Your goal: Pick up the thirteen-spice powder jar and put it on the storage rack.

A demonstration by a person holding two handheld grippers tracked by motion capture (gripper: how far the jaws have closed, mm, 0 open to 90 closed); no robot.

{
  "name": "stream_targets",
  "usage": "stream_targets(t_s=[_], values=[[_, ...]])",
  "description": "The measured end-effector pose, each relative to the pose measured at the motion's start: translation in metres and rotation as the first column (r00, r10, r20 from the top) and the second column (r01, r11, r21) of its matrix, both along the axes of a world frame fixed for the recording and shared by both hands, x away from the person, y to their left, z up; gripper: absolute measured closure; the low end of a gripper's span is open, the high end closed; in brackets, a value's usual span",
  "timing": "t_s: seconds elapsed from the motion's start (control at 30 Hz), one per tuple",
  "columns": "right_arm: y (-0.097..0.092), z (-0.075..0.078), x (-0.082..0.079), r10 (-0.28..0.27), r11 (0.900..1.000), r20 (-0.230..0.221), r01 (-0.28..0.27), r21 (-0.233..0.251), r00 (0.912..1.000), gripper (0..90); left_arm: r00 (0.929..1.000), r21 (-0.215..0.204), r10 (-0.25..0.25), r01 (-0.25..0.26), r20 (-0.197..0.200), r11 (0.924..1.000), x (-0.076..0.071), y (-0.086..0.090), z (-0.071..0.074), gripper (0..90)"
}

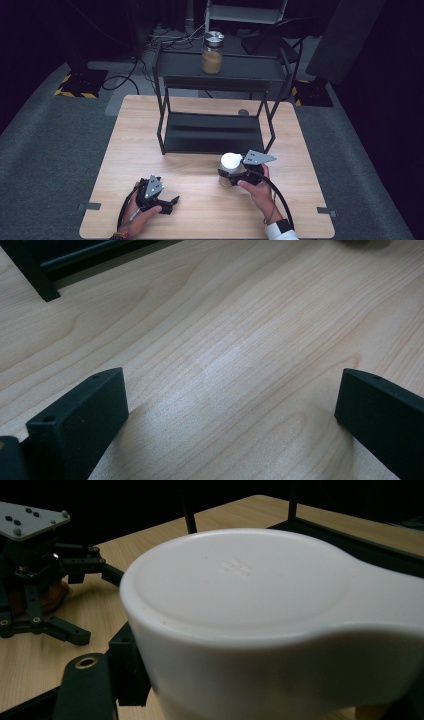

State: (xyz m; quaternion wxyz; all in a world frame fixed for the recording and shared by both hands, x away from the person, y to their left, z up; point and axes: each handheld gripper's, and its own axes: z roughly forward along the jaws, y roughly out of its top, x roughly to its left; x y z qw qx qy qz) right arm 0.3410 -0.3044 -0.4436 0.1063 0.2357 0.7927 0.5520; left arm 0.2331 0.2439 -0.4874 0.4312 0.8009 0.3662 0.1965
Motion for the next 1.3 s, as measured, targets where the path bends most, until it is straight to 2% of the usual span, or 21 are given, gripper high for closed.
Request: stream_targets(t_s=[0.17, 0.33, 0.43, 0.83, 0.97, 1.23, 1.3], values=[[-0.003, 0.011, -0.002, -0.026, 0.9997, 0.013, 0.026, 0.004, 0.9996, 28.2, 1.0, 0.0, 0.0, 0.0, 0.0, 1.0, 0.0, 0.0, 0.0, 0.4], [-0.007, 0.027, -0.003, -0.054, 0.9985, 0.03, 0.054, 0.002, 0.9981, 28.2, 1.0, 0.0, 0.0, 0.0, 0.0, 1.0, 0.0, 0.0, 0.0, 0.4], [-0.011, 0.038, -0.002, -0.071, 0.9973, 0.032, 0.071, 0.017, 0.9969, 28.3, 1.0, 0.0, 0.0, 0.0, 0.0, 1.0, 0.0, 0.0, 0.0, 0.4], [-0.019, 0.091, 0.003, -0.146, 0.9888, 0.035, 0.145, 0.036, 0.9887, 28.3, 1.0, 0.0, 0.0, 0.0, 0.0, 1.0, 0.0, 0.0, 0.0, 0.4], [-0.024, 0.108, 0.008, -0.162, 0.9853, 0.041, 0.159, 0.061, 0.986, 28.3, 1.0, 0.0, 0.0, 0.0, 0.0, 1.0, 0.0, 0.0, 0.0, 0.4], [-0.022, 0.147, 0.016, -0.184, 0.9808, 0.086, 0.178, 0.08, 0.9791, 28.3, 1.0, 0.0, 0.0, 0.0, 0.0, 1.0, 0.0, 0.0, 0.0, 0.4], [-0.019, 0.159, 0.018, -0.191, 0.9803, 0.104, 0.185, 0.069, 0.976, 28.3, 1.0, 0.0, 0.0, 0.0, 0.0, 1.0, 0.0, 0.0, 0.0, 0.4]])
